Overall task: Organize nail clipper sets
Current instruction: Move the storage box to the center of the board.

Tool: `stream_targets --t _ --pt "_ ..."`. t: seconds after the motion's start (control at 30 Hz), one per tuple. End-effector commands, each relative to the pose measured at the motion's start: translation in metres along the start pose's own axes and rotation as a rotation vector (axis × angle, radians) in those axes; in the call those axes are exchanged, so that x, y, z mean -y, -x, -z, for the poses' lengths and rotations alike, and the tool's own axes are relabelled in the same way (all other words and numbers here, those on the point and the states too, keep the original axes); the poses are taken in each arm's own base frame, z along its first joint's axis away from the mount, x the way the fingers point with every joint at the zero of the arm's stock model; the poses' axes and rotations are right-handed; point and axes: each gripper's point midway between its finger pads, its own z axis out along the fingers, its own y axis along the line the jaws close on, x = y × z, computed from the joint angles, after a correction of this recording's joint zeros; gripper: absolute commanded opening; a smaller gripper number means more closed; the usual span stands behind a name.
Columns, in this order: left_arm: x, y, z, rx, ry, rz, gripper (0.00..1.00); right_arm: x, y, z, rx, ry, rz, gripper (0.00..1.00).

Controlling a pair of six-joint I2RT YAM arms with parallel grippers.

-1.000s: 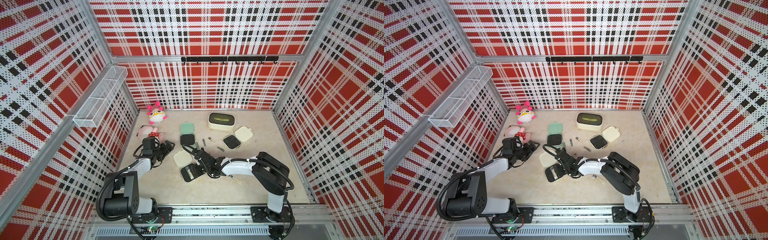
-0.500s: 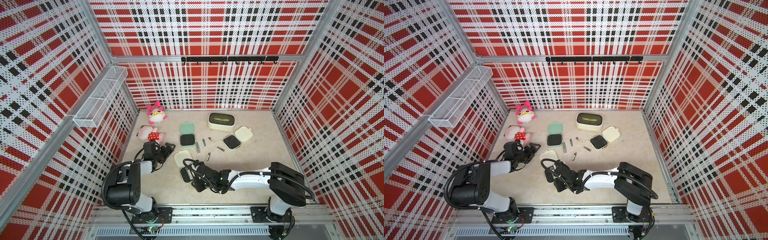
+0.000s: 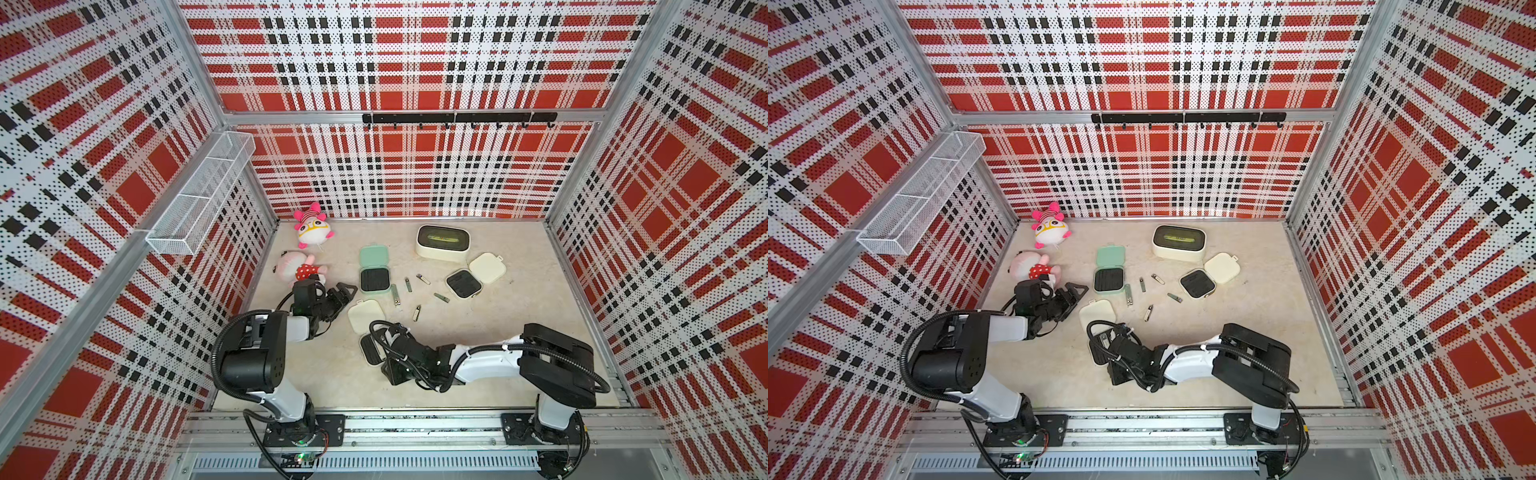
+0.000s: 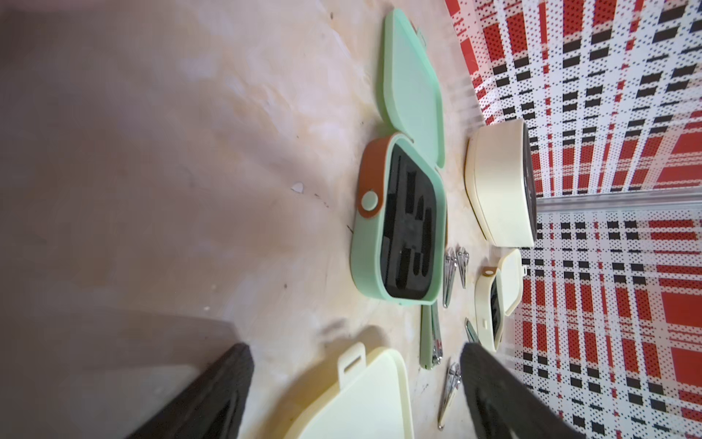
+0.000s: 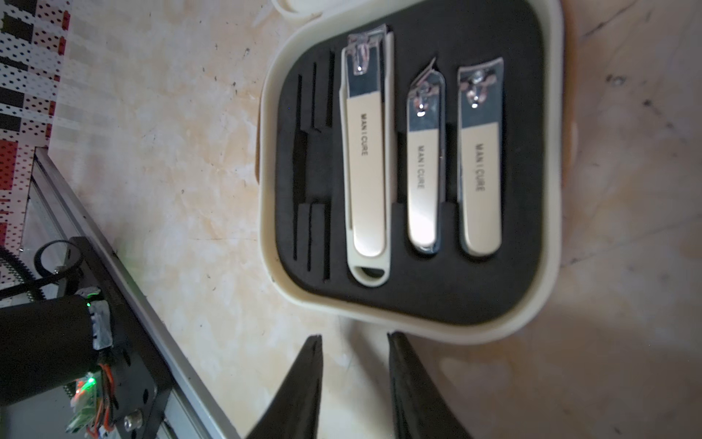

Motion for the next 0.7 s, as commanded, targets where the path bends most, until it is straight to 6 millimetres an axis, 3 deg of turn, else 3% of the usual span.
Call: stream_targets --t 0.0,0.43,0.67 --pt "0.007 -0.004 -0.006 -0.021 -0.026 -0.040 0.90 0.013 0.011 -0.006 0.031 -0.030 -0.067 0.33" --pt "0.011 -0.024 0.004 -0.049 -0.011 -0.041 0.90 0.040 0.037 0.000 0.082 -0.065 -0.136 0.33" --pt "0.044 -0.026 0.020 -0.033 -0.095 -0.087 0.91 0.057 0.040 0.008 0.091 -0.095 -0.144 0.34"
